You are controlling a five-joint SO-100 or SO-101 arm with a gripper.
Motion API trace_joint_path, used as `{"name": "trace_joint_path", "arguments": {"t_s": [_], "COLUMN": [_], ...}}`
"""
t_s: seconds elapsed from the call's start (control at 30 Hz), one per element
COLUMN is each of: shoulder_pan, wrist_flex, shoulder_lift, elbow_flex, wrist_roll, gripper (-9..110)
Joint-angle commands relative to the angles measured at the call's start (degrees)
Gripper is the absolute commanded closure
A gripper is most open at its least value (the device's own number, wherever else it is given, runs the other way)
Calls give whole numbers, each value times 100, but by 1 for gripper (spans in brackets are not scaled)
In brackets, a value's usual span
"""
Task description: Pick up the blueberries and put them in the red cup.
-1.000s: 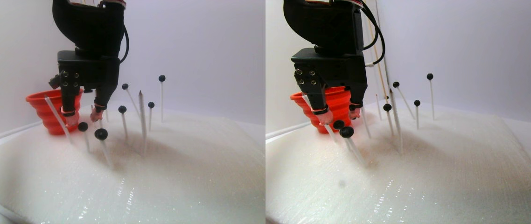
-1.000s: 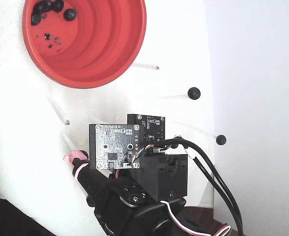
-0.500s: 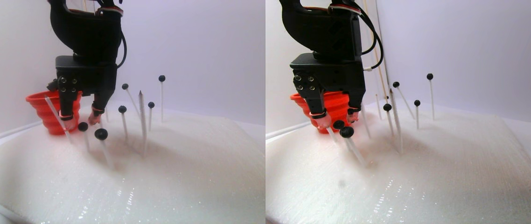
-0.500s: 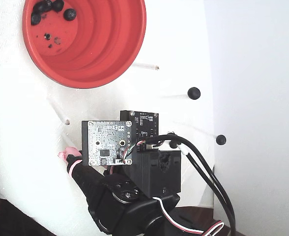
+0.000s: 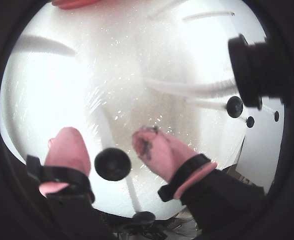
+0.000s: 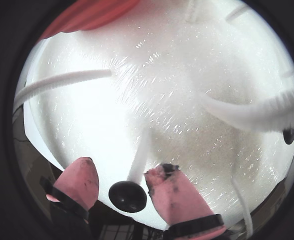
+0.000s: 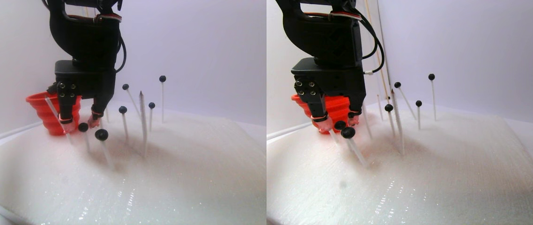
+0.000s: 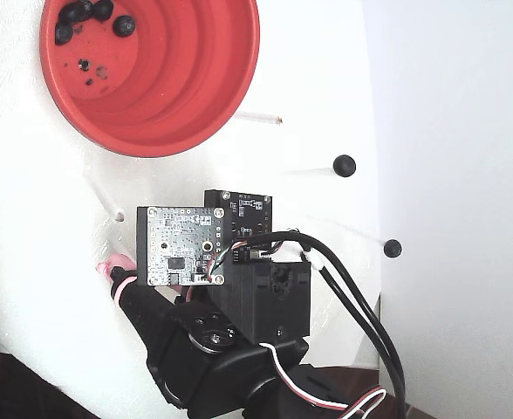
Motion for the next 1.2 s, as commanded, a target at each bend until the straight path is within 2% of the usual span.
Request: {"name": "trace_joint_path", "arguments": {"t_s": [0.0, 0.6, 1.17], "shoulder_pan": [-141, -114, -123], "wrist_flex": [-149, -167, -97], "shoulder_lift": [35, -44, 62], "elbow_flex": [-193, -229, -79], "wrist_roll": [44, 62, 9], "gripper": [83, 87, 86]}}
